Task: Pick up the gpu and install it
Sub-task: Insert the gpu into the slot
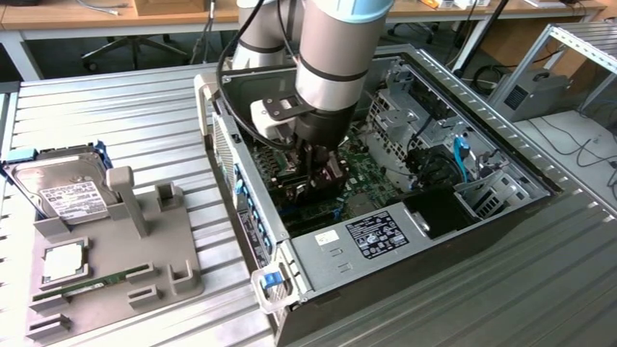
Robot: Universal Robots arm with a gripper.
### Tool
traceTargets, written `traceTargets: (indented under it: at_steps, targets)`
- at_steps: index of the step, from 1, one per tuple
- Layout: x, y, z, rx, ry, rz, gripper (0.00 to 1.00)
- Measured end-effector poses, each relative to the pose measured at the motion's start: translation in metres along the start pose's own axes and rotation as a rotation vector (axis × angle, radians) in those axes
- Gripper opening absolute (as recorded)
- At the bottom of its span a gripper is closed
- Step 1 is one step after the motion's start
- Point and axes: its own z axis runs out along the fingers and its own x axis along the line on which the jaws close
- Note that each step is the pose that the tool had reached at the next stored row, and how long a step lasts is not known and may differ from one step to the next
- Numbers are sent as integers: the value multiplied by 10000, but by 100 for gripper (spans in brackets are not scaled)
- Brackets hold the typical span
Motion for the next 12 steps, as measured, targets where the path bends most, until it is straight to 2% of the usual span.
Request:
traceTargets:
  at_steps: [12]
  targets:
    - [-35, -20, -345, 0, 1, 0, 40]
